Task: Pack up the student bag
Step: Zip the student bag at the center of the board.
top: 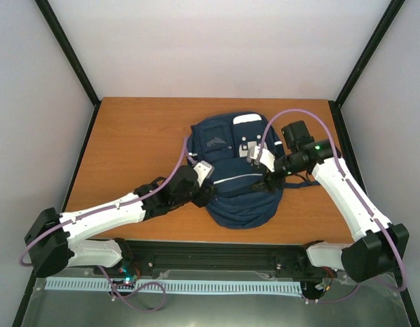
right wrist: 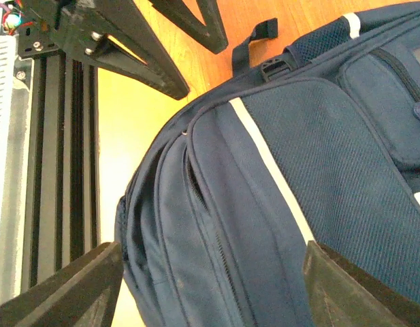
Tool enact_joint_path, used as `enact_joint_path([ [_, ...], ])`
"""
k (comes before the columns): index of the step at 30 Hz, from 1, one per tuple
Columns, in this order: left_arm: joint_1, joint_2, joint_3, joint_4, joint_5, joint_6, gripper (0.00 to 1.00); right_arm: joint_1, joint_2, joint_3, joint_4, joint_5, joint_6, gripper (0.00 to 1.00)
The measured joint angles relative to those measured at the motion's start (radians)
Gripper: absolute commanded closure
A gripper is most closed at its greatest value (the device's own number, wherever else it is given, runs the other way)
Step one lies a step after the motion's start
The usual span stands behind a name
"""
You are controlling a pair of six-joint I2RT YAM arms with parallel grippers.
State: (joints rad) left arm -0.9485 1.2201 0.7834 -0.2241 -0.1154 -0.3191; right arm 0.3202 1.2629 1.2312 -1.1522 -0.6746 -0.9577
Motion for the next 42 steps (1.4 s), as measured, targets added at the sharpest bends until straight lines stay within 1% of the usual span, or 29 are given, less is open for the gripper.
enact_joint_path([
  [4,0.0,-0.062,-0.053,-0.003,-0.008,-0.006,0.47,0.0,0.045,-0.039,0.096,-0.027,0.092,0.43],
  [8,0.0,-0.08,-0.09,-0.012,-0.013,-0.02,0.49,0.01,0.151,-0.109,0.22,0.0,0.186,0.49],
  [11,0.0,-0.052,-0.092,-0.014,-0.011,-0.024,0.52,0.018,0.237,-0.154,0.297,0.044,0.251,0.49],
  [12,0.0,-0.039,-0.092,-0.013,-0.009,-0.025,0.55,0.019,0.261,-0.169,0.321,0.059,0.276,0.49],
  [15,0.0,-0.003,-0.093,-0.013,-0.005,-0.022,0.6,0.021,0.27,-0.185,0.349,0.068,0.322,0.49],
  [18,0.0,0.028,-0.093,-0.006,0.0,-0.014,0.61,0.024,0.266,-0.186,0.37,0.083,0.352,0.49],
  [22,0.0,0.09,-0.092,0.015,0.02,0.005,0.58,0.025,0.266,-0.19,0.392,0.088,0.372,0.49],
  [28,0.0,0.185,-0.084,0.024,0.021,0.037,0.63,0.025,0.266,-0.19,0.406,0.092,0.381,0.49],
  [31,0.001,0.213,-0.066,0.024,0.009,0.055,0.7,0.025,0.266,-0.191,0.408,0.092,0.383,0.49],
  [34,0.001,0.224,-0.056,0.024,-0.005,0.07,0.75,0.024,0.268,-0.191,0.408,0.092,0.383,0.49],
  [37,0.001,0.233,-0.053,0.026,-0.014,0.082,0.84,0.024,0.269,-0.191,0.409,0.092,0.383,0.49],
  [40,0.001,0.242,-0.046,0.025,-0.031,0.095,0.95,0.024,0.269,-0.191,0.409,0.092,0.383,0.49],
  [41,0.001,0.244,-0.044,0.024,-0.034,0.096,0.98,0.024,0.27,-0.191,0.409,0.092,0.383,0.49],
  [42,0.0,0.245,-0.043,0.023,-0.039,0.099,0.99,0.024,0.27,-0.191,0.412,0.093,0.383,0.49],
])
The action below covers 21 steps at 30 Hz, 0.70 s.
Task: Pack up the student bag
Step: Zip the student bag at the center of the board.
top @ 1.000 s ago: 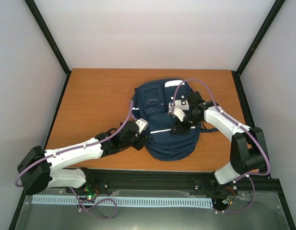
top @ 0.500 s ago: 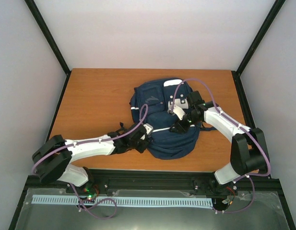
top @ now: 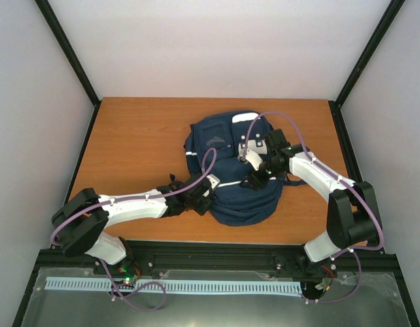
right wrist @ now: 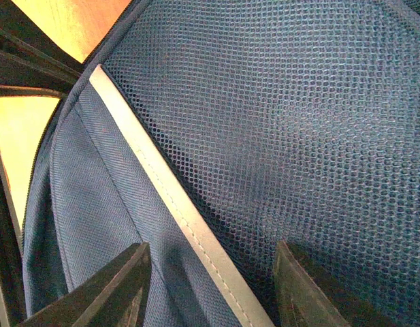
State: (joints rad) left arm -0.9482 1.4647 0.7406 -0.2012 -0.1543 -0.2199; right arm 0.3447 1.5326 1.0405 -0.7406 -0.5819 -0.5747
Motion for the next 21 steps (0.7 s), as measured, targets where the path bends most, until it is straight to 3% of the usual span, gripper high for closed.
enact_joint_path([
  [10,0.0,-0.045,0.001,-0.014,-0.003,-0.009,0.99,0.0,0.009,0.0,0.013,0.0,0.001,0.49],
  [21,-0.021,-0.091,-0.006,-0.022,0.197,-0.064,0.99,0.0,0.071,0.035,-0.006,-0.036,0.025,0.49],
])
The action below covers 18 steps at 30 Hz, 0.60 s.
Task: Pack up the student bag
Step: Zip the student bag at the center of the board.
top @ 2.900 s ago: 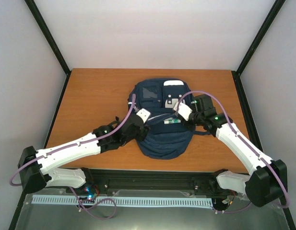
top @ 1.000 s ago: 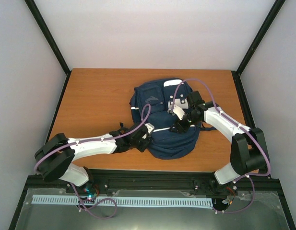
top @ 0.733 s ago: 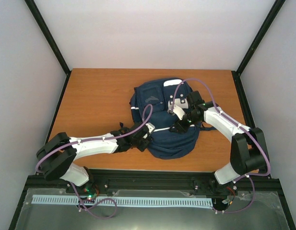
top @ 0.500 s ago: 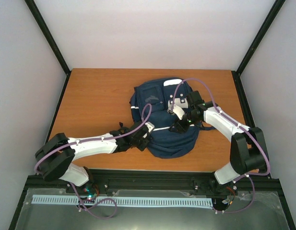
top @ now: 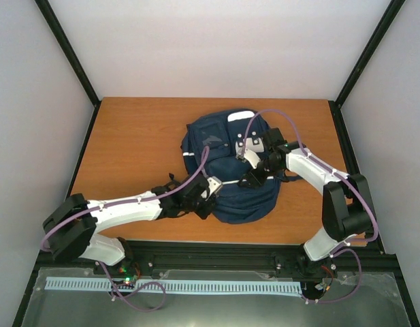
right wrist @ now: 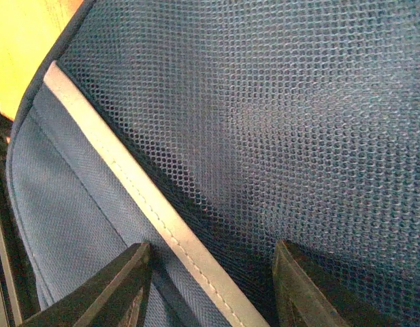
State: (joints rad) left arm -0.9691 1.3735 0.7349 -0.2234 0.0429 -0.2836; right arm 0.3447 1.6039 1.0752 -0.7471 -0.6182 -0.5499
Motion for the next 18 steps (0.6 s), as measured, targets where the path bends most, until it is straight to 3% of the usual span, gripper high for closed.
enact_joint_path([
  [18,-0.1,0.28,0.186,0.098,0.106,-0.058,0.99,-0.01,0.04,0.01,0.029,0.085,0.024,0.48],
])
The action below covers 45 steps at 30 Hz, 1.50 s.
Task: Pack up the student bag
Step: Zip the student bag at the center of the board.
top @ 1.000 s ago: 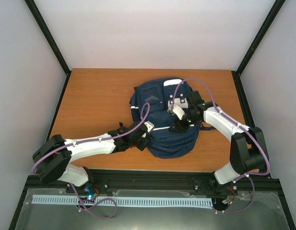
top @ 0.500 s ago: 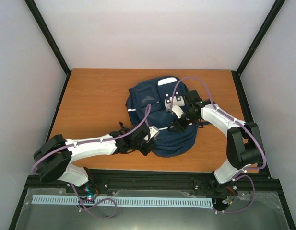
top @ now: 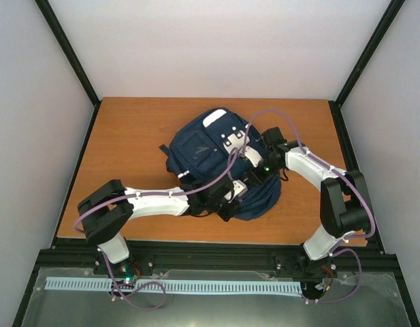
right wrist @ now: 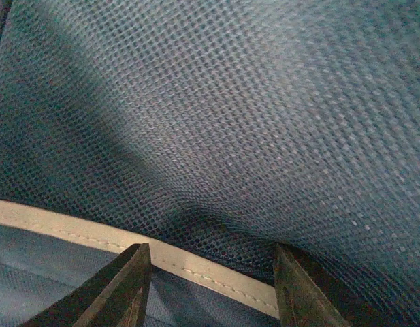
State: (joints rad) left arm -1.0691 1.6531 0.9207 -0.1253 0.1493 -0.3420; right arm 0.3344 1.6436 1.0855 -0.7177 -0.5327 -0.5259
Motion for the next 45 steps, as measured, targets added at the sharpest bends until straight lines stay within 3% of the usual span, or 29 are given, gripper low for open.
enact_joint_path([
  [3,-0.004,0.032,0.033,0.021,0.007,-0.005,0.98,-0.034,-0.017,0.0,-0.005,0.006,0.006,0.48],
  [9,-0.015,0.076,0.09,0.059,0.042,-0.012,0.7,-0.147,-0.1,-0.005,-0.039,0.089,0.003,0.44],
  [13,-0.026,0.057,0.088,0.063,0.065,-0.019,0.66,-0.15,-0.22,-0.039,-0.089,0.138,-0.013,0.44],
  [18,-0.026,-0.084,0.037,0.037,0.057,-0.016,0.61,-0.148,-0.332,-0.107,-0.146,0.157,-0.043,0.48],
  [24,0.0,-0.244,-0.036,-0.01,-0.021,-0.029,0.46,-0.067,-0.44,-0.191,-0.206,0.148,-0.109,0.47],
  [30,0.092,-0.233,-0.056,-0.035,-0.101,-0.103,0.44,0.092,-0.35,-0.196,-0.196,0.167,-0.12,0.47],
  [34,0.108,-0.183,-0.056,-0.036,-0.127,-0.131,0.44,0.116,-0.232,-0.195,-0.166,0.227,-0.078,0.47],
  [45,0.108,-0.101,-0.056,0.001,-0.09,-0.157,0.43,-0.091,-0.115,-0.043,-0.066,0.283,0.015,0.46],
])
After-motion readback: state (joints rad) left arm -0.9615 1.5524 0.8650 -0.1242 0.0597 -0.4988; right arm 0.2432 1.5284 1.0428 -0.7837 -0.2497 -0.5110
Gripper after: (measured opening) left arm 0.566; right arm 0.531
